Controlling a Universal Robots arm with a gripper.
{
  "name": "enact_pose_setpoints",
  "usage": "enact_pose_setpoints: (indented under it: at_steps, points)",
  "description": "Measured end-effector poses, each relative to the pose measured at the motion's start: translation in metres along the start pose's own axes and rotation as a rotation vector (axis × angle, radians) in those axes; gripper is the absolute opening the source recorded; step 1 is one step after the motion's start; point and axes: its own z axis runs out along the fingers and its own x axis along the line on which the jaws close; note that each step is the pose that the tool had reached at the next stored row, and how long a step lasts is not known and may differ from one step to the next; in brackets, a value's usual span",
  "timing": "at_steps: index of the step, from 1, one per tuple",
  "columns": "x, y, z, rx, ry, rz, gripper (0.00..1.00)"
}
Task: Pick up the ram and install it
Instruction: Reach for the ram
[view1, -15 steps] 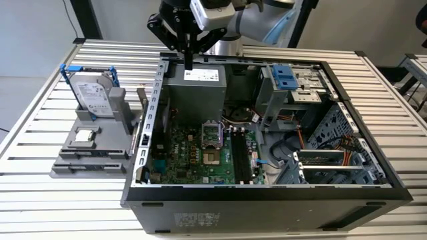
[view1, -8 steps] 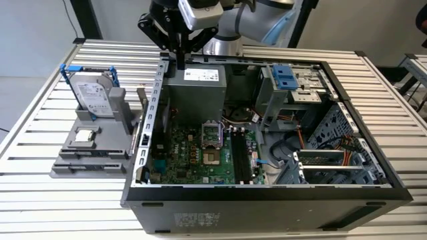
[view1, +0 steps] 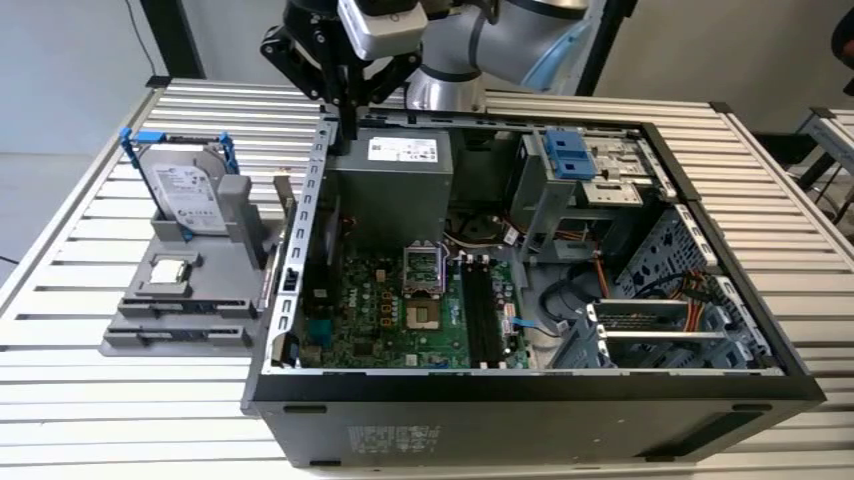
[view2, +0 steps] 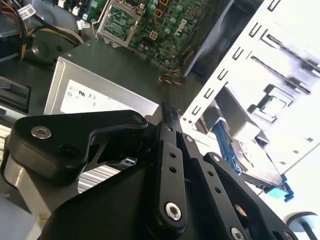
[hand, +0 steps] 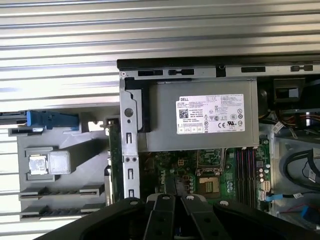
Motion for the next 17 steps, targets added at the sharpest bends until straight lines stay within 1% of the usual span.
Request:
enact_pose_setpoints:
  at_steps: [6,17]
  points:
    - [0.0075,-0.0005,-0.0002,0.0,0.0,0.0,0.0]
    - [0.0247,-0.0018,-0.0006,0.0,0.0,0.0,0.0]
